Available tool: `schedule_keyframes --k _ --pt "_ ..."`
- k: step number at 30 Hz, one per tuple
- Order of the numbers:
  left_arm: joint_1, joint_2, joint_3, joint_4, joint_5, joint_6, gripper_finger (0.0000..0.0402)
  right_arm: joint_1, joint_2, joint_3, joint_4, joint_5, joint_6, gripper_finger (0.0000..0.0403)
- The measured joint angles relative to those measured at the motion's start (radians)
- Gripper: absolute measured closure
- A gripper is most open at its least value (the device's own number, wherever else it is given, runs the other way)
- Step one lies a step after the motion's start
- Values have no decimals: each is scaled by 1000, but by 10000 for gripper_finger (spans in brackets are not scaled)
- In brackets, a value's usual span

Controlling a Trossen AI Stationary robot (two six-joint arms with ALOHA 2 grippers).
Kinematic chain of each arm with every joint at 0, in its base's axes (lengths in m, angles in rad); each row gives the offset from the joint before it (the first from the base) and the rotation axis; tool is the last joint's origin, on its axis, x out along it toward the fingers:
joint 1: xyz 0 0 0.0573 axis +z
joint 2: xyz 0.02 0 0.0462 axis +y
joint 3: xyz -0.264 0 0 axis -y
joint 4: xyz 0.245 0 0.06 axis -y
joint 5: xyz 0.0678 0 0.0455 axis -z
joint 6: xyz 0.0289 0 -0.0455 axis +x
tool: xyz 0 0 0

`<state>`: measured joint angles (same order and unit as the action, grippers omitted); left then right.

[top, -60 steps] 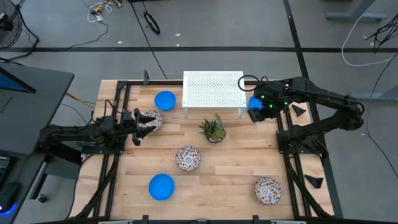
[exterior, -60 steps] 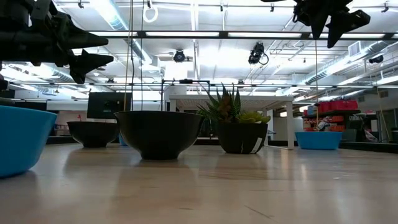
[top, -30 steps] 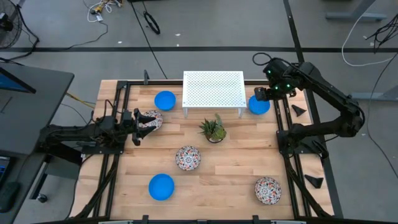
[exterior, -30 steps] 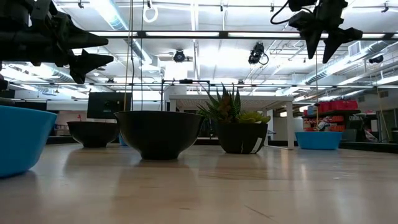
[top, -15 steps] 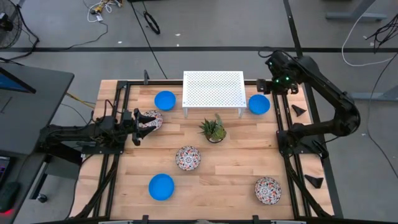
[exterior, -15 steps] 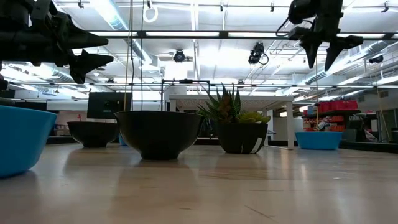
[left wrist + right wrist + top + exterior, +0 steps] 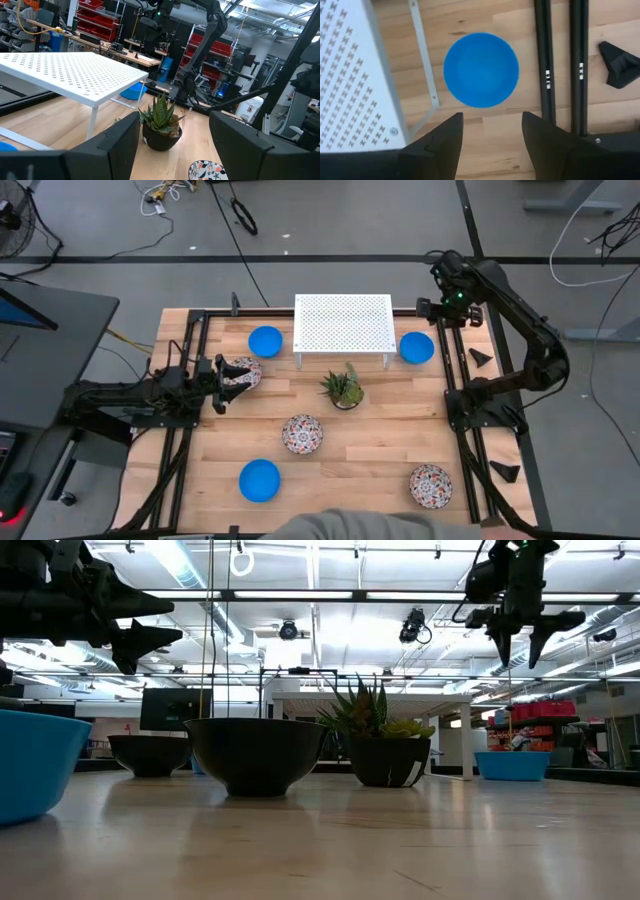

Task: Pick & Place Mini bowls
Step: Put the top right blue bowl on the shelf

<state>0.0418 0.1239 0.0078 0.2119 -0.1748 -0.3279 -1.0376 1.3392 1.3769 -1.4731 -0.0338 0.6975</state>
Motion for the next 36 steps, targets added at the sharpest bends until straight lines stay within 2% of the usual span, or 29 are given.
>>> schedule_keyframes --k 8,16,36 --pt "0 0 0 0 0 0 156 -46 0 -12 -43 31 35 197" --pt "0 0 0 0 0 0 156 -42 0 -117 -45 44 97 197" --pt "0 0 0 0 0 0 156 34 -5 -425 236 45 255 197"
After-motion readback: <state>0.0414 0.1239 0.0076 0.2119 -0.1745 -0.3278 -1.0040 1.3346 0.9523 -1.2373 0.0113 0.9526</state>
